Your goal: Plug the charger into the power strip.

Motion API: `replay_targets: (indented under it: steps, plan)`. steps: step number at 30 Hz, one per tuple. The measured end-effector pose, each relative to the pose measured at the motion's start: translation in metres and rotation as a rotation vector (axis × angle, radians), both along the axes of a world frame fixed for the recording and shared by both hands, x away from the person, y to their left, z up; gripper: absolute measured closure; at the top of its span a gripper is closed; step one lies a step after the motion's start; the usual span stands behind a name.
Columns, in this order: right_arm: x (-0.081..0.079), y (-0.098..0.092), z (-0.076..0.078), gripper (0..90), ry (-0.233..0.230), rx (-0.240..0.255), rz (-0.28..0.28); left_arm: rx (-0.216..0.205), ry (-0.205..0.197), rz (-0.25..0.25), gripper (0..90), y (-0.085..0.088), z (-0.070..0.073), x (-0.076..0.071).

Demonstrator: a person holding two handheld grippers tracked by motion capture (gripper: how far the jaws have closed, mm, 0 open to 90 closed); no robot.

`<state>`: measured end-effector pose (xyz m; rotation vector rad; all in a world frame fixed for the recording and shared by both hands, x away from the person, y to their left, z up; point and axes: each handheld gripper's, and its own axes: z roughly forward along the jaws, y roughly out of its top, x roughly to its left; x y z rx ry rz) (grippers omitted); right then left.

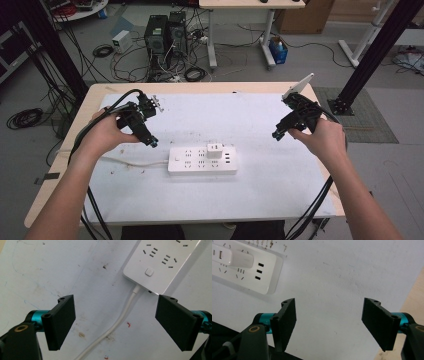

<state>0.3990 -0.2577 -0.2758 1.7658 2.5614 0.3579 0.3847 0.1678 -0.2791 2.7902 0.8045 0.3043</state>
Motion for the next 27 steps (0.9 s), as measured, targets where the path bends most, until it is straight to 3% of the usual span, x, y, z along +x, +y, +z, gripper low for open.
replay_targets:
  steps: [8,27]
  plan:
    - [-0.0021,-0.0064,-0.0014,26.7,0.009,-0.009,-0.006,0.019,0.003,-0.010,16.5,-0.0044,-0.0001,-0.0009]
    - [0.0009,-0.0048,-0.0077,26.7,-0.006,-0.017,0.008,0.019,0.002,0.006,16.5,-0.0045,-0.0075,0.0004]
